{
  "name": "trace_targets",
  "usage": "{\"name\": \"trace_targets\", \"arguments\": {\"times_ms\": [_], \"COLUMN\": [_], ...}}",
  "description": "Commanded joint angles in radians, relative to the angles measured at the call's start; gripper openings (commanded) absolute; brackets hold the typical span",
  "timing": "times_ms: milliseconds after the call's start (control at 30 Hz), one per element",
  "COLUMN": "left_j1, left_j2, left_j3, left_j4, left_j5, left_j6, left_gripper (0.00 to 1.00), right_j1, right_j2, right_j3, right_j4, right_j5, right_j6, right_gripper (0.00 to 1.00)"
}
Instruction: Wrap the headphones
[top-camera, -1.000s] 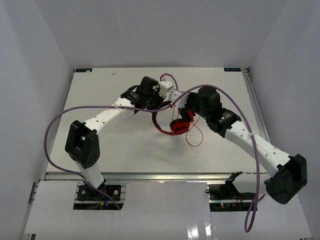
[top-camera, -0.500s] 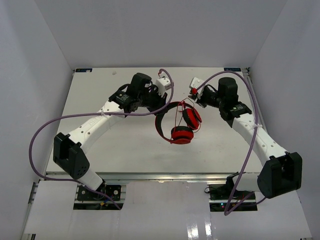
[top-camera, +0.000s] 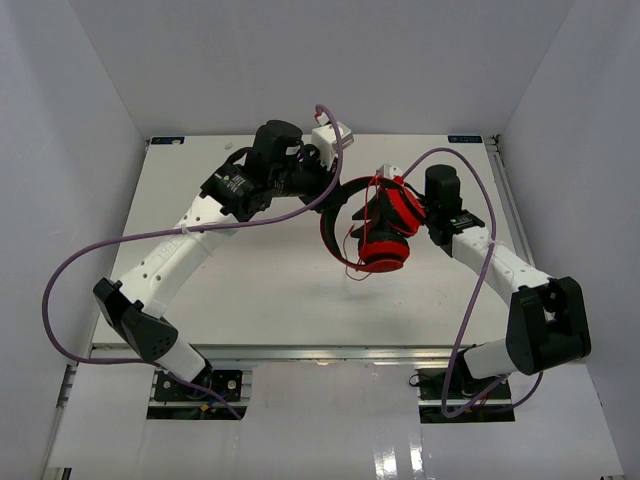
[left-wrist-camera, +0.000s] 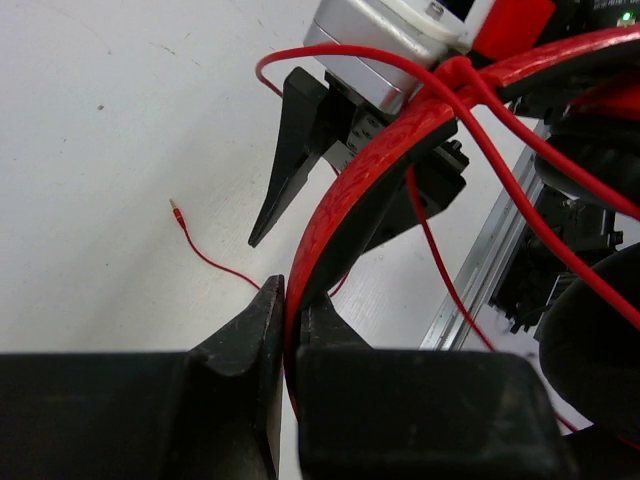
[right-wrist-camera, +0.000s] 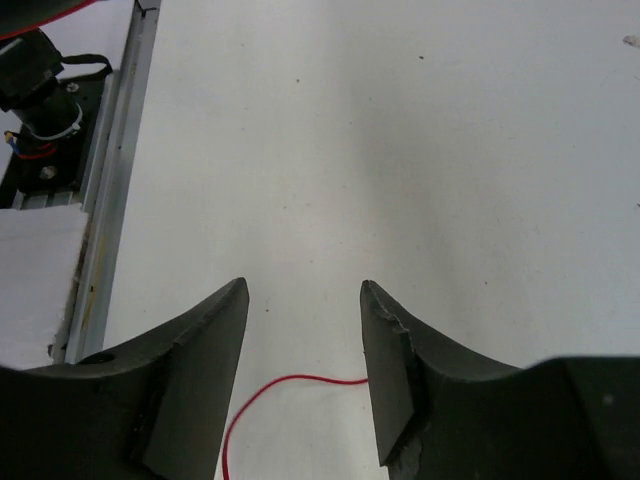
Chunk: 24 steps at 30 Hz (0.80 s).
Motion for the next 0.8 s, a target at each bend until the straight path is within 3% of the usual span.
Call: {"name": "trace_targets", "arguments": {"times_ms": [0,233,333,400,500,600,633,700,767], "left_j1": [-0.007,-0.008,-0.007,-0.007,-0.006,-0.003,-0.001,0.005,0.011], "left_j2": [-0.037,-0.045,-0.056,-0.06,-0.06,-0.062,-0.063,-0.064,-0.064], "left_j3": [0.08,0.203,0.236,0.247,0.242,0.217,0.202,0.179,0.162], "left_j4": [0.04,0.036,0.035,0.031,0.016,0.005,0.005,0.011,0.022], "left_j5": [0.001,-0.105,-0.18,-0.226,-0.273,-0.317,-0.33,-0.341,-0.342], "left_j6": [-0.085,-0.149,-0.151,-0.142,-0.134,-0.122,-0.122,-0.123,-0.127], "left_gripper": [0.0,0.0,0.0,0.0,0.0,0.0,0.0,0.0,0.0], "right_j1": [0.029,0.029,0.029,0.028,0.028,0.028,0.028,0.036,0.054], "right_j2": [0.024,0.045,0.018,-0.008,-0.032,-0.05,-0.039,0.008,0.08], "right_j3": [-0.053,-0.148,-0.181,-0.162,-0.123,-0.014,0.044,0.12,0.225], "right_j4": [0.162,0.343,0.322,0.215,-0.027,-0.519,-0.622,-1.094,-1.467], "right_j5": [-0.051,-0.129,-0.149,-0.164,-0.199,-0.277,-0.299,-0.292,-0.257], "right_j6": [0.137,0.274,0.229,0.124,-0.088,-0.433,-0.616,-1.128,-1.422], "right_gripper": [0.56,0.5,0.51,0.52,0.56,0.63,0.65,0.7,0.75]}}
